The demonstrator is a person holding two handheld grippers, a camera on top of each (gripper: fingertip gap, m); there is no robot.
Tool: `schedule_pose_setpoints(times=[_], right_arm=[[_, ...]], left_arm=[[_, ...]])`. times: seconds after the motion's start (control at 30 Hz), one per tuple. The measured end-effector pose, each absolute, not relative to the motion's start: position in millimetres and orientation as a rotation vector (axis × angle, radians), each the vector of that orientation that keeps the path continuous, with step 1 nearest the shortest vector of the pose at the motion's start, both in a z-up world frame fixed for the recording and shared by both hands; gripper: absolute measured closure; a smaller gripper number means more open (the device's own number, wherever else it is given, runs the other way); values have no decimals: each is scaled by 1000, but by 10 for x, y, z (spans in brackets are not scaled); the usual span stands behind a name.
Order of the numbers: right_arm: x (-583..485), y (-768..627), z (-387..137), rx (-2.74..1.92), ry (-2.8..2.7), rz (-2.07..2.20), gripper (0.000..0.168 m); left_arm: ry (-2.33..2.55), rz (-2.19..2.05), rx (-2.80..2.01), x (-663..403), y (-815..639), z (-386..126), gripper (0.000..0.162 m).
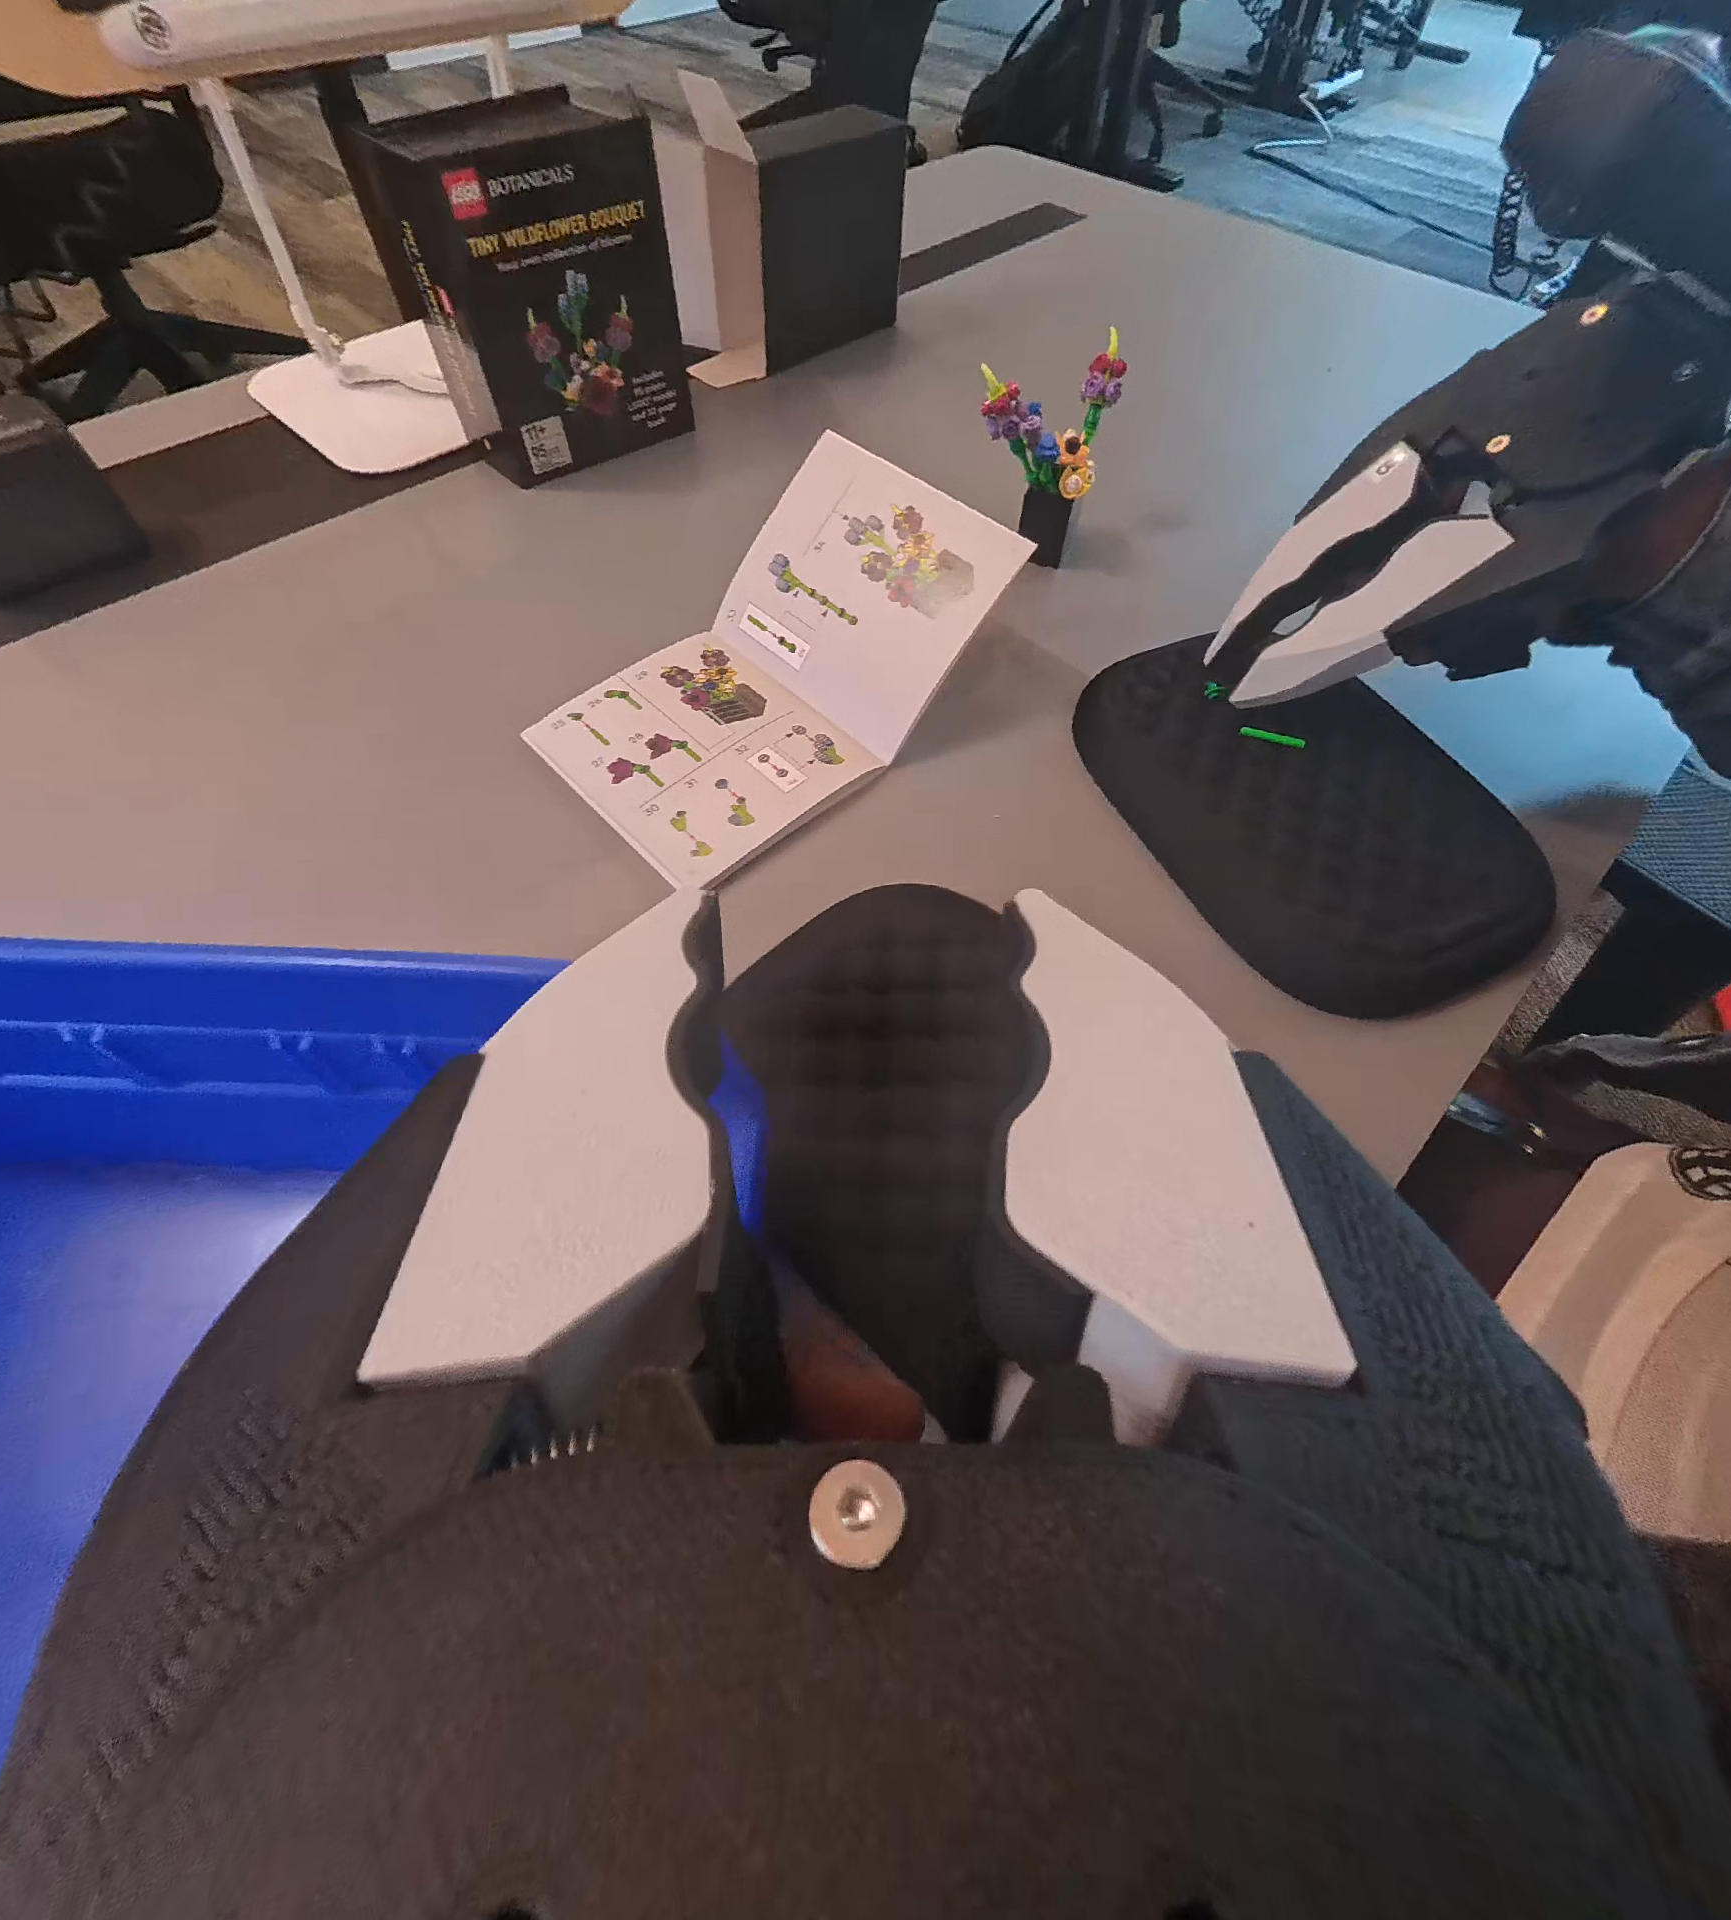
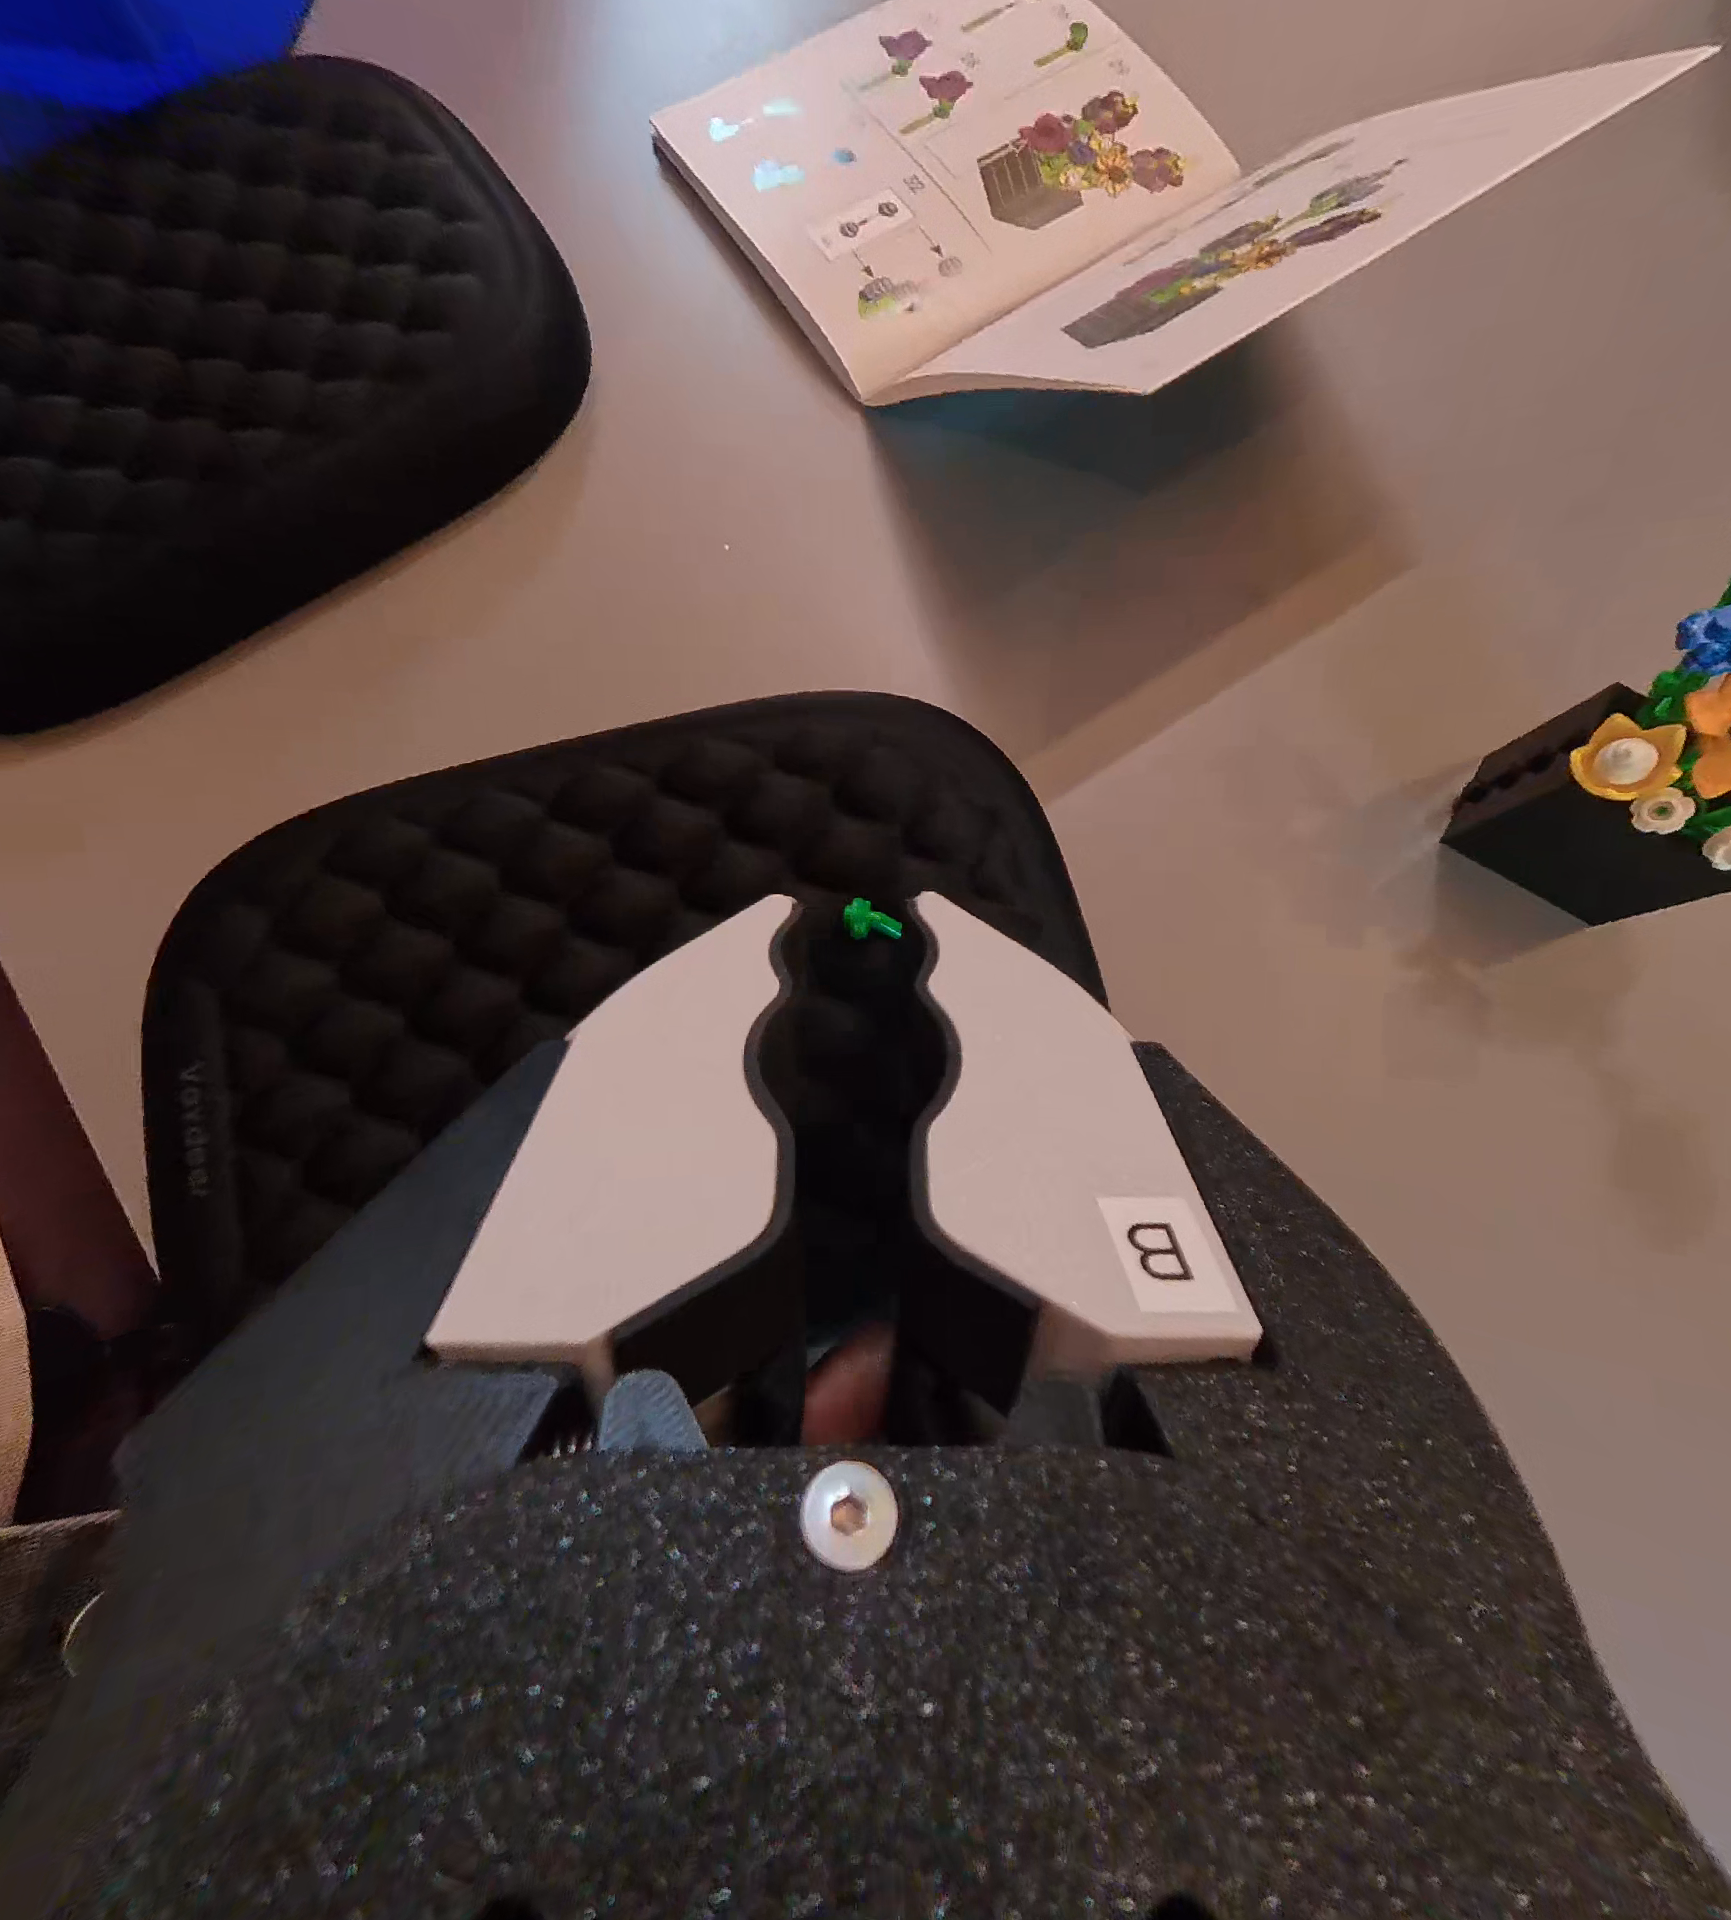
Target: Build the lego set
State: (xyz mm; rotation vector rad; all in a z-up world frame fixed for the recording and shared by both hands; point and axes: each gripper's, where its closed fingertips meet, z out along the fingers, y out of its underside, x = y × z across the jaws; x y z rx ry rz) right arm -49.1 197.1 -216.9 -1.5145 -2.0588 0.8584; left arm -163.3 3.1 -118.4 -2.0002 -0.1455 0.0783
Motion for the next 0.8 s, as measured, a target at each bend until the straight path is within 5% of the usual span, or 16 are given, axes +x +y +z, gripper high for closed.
schedule_pose_setpoints(times=[0.33,0.8], right_arm=[[-610,1926,-1878,-1317,-1884,1047,150],[-794,1797,-1617,-1215,-1548,1420,149]], left_arm=[[-222,325,-2127,-2100,-528,-1083,110],[-62,349,-2743,-2673,-880,-1721,123]])
